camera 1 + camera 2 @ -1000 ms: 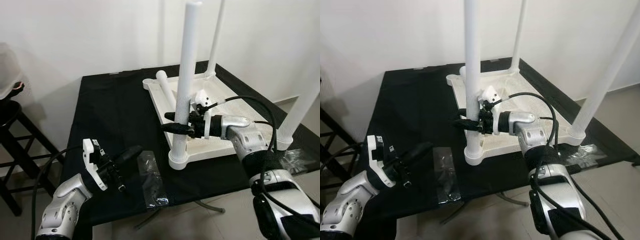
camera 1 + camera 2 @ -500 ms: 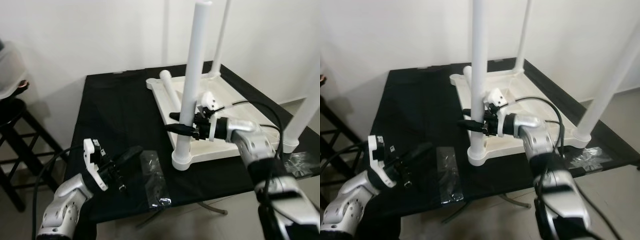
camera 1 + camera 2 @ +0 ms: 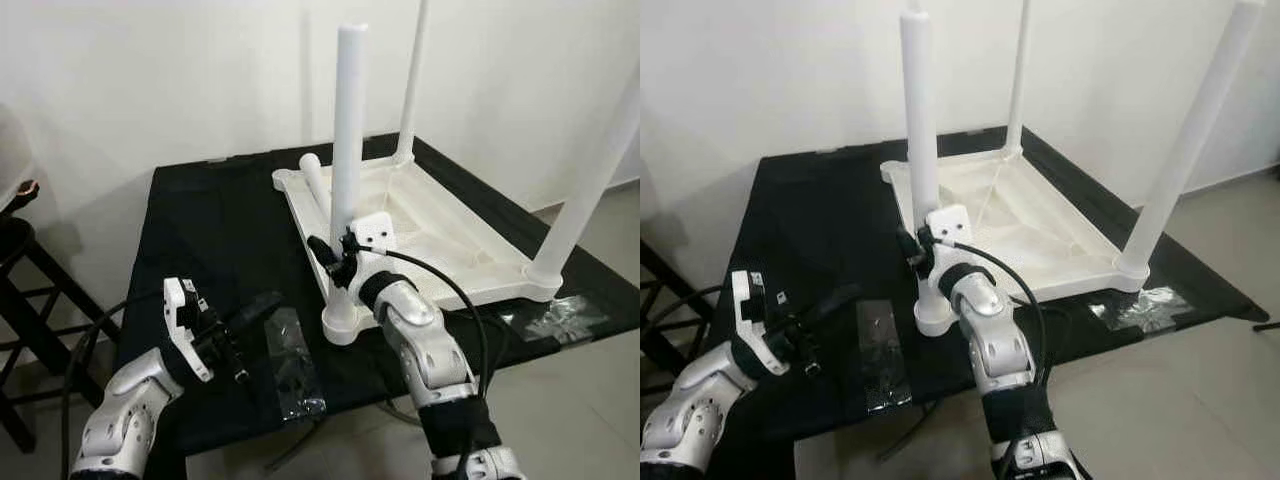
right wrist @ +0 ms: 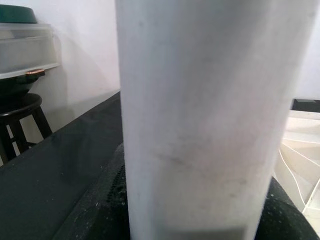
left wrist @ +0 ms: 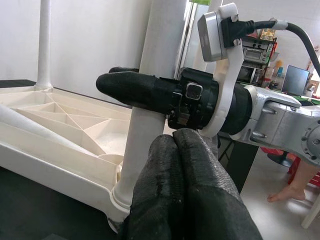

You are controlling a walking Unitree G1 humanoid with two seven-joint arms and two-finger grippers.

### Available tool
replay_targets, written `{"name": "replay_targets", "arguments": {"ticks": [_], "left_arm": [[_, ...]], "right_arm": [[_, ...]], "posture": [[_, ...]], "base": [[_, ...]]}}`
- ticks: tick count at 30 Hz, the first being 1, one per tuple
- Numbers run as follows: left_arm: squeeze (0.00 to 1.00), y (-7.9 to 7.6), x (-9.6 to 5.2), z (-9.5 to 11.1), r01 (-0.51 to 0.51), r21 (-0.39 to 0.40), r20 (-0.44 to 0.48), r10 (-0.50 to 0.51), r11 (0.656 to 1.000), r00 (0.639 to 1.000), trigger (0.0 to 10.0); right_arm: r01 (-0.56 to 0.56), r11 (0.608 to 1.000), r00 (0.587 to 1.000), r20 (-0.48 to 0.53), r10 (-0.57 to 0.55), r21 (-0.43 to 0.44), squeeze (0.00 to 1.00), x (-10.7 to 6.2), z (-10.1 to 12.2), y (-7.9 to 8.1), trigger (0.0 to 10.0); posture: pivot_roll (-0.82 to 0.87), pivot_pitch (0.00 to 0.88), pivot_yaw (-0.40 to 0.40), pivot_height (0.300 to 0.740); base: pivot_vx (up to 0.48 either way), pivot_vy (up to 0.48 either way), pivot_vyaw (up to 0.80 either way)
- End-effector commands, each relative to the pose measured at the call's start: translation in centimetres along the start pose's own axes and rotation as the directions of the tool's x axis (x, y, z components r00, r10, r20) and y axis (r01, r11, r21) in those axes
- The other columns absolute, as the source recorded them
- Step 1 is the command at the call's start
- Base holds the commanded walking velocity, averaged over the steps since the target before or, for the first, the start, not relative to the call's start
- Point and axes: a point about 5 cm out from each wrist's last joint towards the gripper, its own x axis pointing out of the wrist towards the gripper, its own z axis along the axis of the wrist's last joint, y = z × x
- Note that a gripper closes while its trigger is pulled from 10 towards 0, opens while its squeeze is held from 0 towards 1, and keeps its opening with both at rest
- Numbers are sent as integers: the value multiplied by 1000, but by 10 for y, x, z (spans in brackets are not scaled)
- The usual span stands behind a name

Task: Building children table

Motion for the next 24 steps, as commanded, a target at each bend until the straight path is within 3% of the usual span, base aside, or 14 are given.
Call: {"name": "replay_targets", "arguments": {"ticks": [1, 2, 3, 8, 9, 15, 22, 23, 24], "left_arm": [[0, 2, -2, 1, -2, 4, -11, 2, 1000, 1000, 10000], [0, 2, -2, 1, -2, 4, -11, 2, 1000, 1000, 10000], [0, 3, -2, 1, -3, 4, -9, 3, 1000, 1000, 10000], [0, 3, -1, 1, -8, 5, -4, 8, 1000, 1000, 10000], [0, 2, -1, 1, -8, 5, -2, 8, 1000, 1000, 10000], [0, 2, 0, 0, -7, 5, -1, 7, 1000, 1000, 10000], [0, 1, 1, -1, -9, 10, -3, 10, 1000, 1000, 10000], [0, 0, 1, -1, -9, 9, -3, 9, 1000, 1000, 10000], [0, 0, 1, -1, -9, 9, -3, 9, 1000, 1000, 10000]], "right_arm": [[-31, 996, 988, -152, 43, 81, 1000, -10, -32, 1, 10000], [-31, 996, 988, -152, 43, 81, 1000, -10, -32, 1, 10000], [-190, 975, 977, -77, 199, 112, 1000, -9, -14, 6, 10000], [-332, 941, 942, -28, 335, 63, 1000, -11, 0, 5, 10000], [-433, 900, 901, -35, 432, -48, 0, -6, 11, -11, 10000], [-501, 857, 866, -66, 496, -119, 0, 4, 22, -29, 10000], [-575, 811, 818, -97, 567, -111, 0, 15, 38, -43, 10000], [-597, 798, 802, -89, 591, -86, 0, 17, 41, -45, 4784], [-597, 798, 802, -89, 591, -86, 0, 17, 41, -45, 4784]], "posture": [[-52, 0, 25, 740], [-52, 0, 25, 740], [-50, 0, 23, 740], [-49, 0, 20, 740], [-53, 0, 18, 740], [-40, 0, 12, 740], [-34, 0, 9, 740], [-31, 0, 8, 740], [-31, 0, 8, 740]], "base": [[0, 0, 0], [0, 0, 0], [0, 0, 0], [0, 0, 0], [0, 0, 0], [0, 0, 0], [0, 0, 0], [0, 0, 0], [0, 0, 0]]}}
